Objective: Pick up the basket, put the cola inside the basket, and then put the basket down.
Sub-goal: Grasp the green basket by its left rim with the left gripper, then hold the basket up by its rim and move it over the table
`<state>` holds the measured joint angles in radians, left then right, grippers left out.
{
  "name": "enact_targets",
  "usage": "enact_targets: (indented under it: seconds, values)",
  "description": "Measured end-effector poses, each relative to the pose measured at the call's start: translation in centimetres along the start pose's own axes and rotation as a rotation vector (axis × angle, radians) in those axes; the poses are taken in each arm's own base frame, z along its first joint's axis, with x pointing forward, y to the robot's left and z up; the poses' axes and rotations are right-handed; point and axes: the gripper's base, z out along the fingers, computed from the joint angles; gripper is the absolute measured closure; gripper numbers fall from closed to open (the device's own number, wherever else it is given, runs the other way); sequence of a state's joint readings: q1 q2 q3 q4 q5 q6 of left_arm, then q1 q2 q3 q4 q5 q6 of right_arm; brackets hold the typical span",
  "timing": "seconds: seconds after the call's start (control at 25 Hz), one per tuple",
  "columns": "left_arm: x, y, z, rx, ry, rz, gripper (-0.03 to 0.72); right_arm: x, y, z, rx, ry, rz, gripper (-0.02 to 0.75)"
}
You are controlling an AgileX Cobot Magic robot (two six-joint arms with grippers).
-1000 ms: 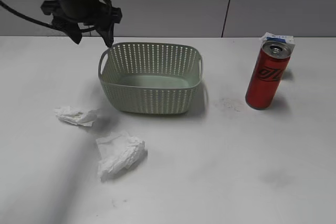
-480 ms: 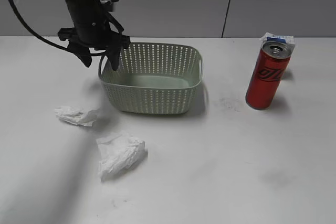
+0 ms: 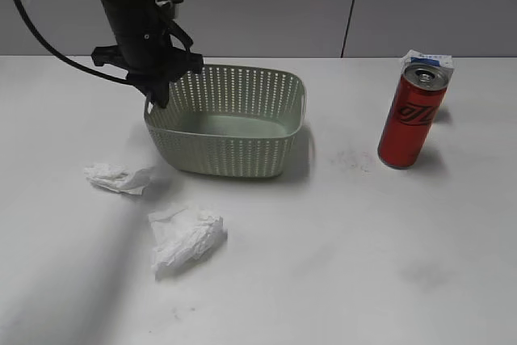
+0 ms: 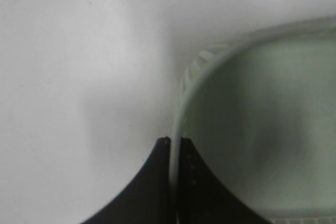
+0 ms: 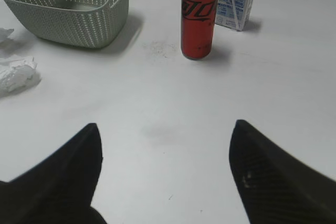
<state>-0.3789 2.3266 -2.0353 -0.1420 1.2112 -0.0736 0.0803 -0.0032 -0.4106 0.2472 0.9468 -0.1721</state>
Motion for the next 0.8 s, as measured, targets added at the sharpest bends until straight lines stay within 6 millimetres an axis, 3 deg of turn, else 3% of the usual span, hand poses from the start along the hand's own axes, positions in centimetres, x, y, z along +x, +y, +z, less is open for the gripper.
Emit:
enact_targets:
  seconds: [0.2, 0.36, 0.52, 0.64, 0.8]
  values:
    - [0.0, -0.2, -0.5, 0.015, -0.005, -0.029, 0.691, 0.0, 0.0, 0.0, 0.000, 0.000, 0.000, 0.167]
    - [0.1, -0.9, -3.2, 0.079, -0.049, -0.057, 0.691, 0.0, 0.0, 0.0, 0.000, 0.000, 0.000, 0.167]
    - [0.6, -1.7, -7.2, 0.156, -0.117, -0.111, 0.691, 0.0, 0.0, 0.0, 0.000, 0.000, 0.000, 0.167]
    - [2.2, -2.2, -8.7, 0.173, -0.110, -0.131, 0.691, 0.0, 0.0, 0.0, 0.000, 0.000, 0.000, 0.167]
    - [6.2, -2.2, -8.9, 0.155, -0.017, -0.158, 0.691, 0.0, 0.0, 0.0, 0.000, 0.000, 0.000, 0.167]
